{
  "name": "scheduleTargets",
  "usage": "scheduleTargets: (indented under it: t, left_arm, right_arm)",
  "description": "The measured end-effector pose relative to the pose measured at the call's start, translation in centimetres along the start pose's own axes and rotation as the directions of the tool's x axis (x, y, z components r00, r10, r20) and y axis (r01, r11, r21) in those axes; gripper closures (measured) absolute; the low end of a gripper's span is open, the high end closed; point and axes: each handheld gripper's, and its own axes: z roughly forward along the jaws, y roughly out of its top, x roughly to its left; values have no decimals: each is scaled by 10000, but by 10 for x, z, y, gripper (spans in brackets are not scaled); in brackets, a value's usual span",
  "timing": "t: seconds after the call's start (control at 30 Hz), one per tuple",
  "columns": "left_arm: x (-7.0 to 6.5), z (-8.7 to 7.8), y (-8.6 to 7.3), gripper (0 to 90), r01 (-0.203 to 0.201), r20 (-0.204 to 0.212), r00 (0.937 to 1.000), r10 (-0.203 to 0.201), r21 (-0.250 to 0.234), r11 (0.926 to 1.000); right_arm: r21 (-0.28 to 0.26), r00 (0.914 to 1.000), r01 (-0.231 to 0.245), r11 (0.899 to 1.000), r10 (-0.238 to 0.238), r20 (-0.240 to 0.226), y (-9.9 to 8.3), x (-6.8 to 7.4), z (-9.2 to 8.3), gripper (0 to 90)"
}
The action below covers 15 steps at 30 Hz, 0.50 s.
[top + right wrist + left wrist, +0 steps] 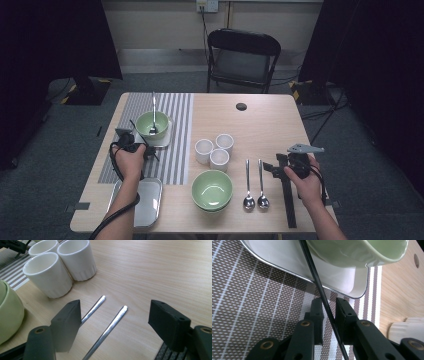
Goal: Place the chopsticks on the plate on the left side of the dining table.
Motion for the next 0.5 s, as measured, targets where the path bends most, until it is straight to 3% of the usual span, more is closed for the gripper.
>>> scheduleTargets:
  t: [0.27,0.43,0.47,0.5]
  left_arm:
    - [-1,0,1,782,61,-171,9998,-59,111,9999]
    - [-2,0,-1,780,106,-47,9999,-106,97,9999]
    - [-4,0,-2,782,398,-59,9992,-399,-126,9991]
    - [-4,0,-2,783,395,-3,9992,-395,-120,9991]
  right_arm:
    - [-67,10000,-65,10000,65,14,1,-2,-2,255]
    - [-73,10000,-59,10000,59,31,1,-2,-2,255]
    - [-82,10000,-61,9999,61,54,1,-2,-2,255]
    - [-78,10000,-76,9999,77,59,1,-2,-2,255]
